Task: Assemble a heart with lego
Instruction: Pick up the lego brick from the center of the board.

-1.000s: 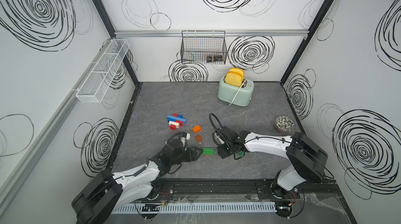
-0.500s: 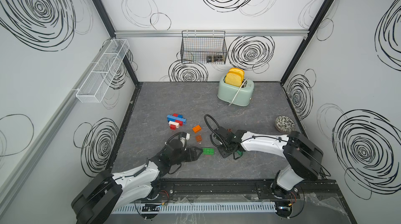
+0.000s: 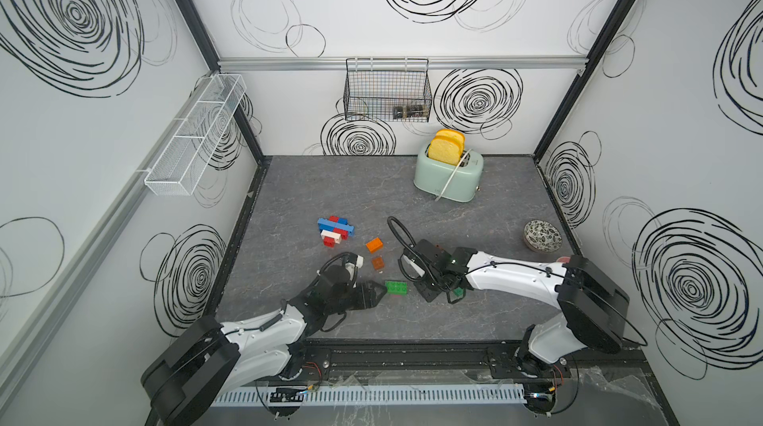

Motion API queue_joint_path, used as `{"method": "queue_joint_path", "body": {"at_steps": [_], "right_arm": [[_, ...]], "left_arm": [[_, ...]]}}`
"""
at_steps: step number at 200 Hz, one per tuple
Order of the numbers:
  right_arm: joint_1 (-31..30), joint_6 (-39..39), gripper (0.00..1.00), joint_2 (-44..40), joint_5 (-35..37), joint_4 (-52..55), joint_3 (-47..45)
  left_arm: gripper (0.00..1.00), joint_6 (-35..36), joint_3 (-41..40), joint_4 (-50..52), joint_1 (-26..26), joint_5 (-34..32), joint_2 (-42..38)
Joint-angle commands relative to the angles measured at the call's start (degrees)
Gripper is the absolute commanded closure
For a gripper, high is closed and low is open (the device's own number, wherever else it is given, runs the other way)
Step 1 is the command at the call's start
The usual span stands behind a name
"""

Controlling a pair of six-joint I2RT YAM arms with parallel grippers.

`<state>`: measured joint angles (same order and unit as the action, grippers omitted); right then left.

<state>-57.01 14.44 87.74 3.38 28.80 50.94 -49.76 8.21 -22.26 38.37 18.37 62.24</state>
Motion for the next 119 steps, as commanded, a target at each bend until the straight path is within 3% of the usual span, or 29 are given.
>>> {"method": "queue_joint_path", "body": {"at_steps": [1, 70, 119], "right_arm": [[-0.66, -4.76, 0.67, -3.84, -4.02, 0.36, 0.08], [-0.80, -15.84, 0.66, -5.85, -4.44, 6.21, 5.85], [-0.82, -22.71, 0.66, -5.04, -8.70, 8.13, 9.78]], "left_arm": [[0.31, -1.58, 0.41, -4.78, 0.30, 1.01, 1.34], [0.31, -2.57, 1.49, -6.11, 1.08, 0.87, 2.33], [0.34, -2.34, 2.98, -10.96, 1.73, 2.13, 8.15]]}}
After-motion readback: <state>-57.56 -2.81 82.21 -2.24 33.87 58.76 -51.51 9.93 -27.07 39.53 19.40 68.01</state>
